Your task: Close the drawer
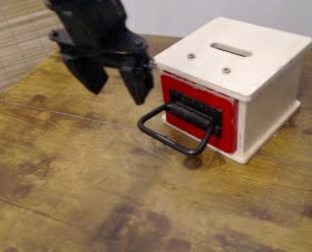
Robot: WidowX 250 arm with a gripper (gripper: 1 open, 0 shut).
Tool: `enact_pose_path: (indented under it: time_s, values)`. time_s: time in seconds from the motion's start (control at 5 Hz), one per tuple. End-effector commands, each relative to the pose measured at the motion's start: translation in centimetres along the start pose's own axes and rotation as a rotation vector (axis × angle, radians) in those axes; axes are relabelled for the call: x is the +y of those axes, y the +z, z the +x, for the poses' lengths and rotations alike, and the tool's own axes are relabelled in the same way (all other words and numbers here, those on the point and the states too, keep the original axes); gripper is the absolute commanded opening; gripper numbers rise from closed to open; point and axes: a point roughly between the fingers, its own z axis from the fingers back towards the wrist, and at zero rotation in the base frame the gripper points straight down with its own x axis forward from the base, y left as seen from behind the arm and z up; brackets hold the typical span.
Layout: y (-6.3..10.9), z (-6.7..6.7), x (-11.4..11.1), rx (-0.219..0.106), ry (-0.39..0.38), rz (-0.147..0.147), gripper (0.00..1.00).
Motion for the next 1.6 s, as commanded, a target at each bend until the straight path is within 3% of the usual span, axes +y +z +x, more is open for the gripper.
enact_pose_path:
  time_s: [0.0,0.4,0.8,1.0,1.4]
  values:
    - [0.5,0.6,-0.4,-0.05,-0.024,0.024,1.0]
    - [-0.5,0.3,0.2,-0.073,-0.01,0.044,1.0]
    - [1.5,-0.9,-0.3,-0.083,0.005,0.048,1.0]
    - [1.6,-0.6,-0.7,-0.087,0.005,0.059,1.0]
    - [-0.3,-0.1,-0.5,-0.075,0.005,0.087,1.0]
